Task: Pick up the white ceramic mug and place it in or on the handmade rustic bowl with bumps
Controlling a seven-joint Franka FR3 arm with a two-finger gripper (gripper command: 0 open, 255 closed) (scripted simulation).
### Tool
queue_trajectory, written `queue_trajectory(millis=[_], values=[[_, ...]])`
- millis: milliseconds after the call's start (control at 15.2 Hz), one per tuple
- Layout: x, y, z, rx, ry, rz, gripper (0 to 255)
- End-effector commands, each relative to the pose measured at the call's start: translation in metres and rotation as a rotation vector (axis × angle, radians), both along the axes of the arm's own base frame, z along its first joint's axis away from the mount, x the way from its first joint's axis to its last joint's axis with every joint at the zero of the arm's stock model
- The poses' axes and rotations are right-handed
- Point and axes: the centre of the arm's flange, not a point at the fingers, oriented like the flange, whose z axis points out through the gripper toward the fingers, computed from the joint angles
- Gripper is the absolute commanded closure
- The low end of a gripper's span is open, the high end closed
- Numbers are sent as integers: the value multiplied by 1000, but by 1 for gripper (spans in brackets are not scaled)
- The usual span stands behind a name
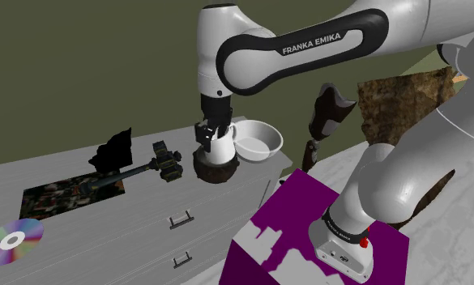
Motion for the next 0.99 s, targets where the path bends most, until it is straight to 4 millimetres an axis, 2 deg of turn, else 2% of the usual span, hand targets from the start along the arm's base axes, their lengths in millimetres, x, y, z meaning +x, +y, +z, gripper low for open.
queue_trajectory(millis=[0,198,462,924], values=[[0,0,0,0,0,0,0],[0,0,0,0,0,0,0],[3,1,50,0,0,0,0],[3,1,50,0,0,0,0]])
